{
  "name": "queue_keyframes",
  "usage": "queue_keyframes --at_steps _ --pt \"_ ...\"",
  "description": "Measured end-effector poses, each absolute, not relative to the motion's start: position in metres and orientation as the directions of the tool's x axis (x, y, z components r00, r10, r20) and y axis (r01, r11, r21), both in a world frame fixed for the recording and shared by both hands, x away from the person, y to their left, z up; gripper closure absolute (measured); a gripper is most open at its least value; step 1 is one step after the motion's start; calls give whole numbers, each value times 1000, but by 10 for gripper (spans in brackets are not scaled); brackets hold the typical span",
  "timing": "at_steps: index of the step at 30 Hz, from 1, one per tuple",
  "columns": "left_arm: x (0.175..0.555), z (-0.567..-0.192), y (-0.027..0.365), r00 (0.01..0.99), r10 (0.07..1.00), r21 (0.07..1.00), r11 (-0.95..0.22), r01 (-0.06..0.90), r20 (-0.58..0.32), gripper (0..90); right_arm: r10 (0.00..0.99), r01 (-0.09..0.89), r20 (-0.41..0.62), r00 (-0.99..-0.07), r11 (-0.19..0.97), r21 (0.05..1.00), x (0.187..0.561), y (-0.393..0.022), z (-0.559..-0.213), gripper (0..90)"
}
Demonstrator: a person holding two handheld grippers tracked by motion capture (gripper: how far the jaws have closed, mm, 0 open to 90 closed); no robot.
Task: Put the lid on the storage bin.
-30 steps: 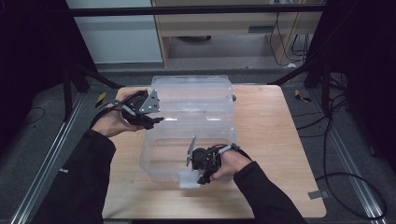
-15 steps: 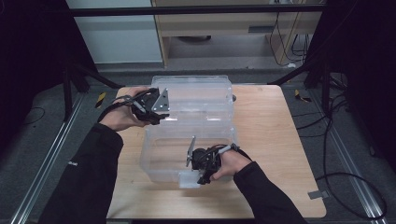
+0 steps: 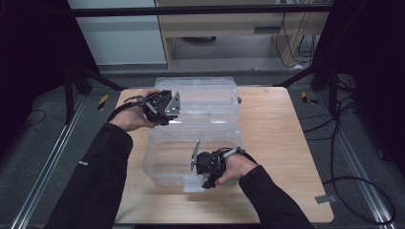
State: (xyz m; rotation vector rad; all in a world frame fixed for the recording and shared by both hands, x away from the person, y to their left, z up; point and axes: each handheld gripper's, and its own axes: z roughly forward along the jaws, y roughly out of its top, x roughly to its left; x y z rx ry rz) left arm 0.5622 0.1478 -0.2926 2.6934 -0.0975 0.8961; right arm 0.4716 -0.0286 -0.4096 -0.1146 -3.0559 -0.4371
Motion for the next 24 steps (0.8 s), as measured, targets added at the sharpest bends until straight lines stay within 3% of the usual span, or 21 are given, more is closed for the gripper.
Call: queue_keyframes --at_steps 6,24 --pt "565 -299 139 800 -3 219 -961 -167 599 521 66 83 69 -995 956 283 471 -29 -410 605" --pt "577 -310 128 790 -41 150 -974 -167 612 703 77 93 65 -995 954 284 471 -29 -410 605"
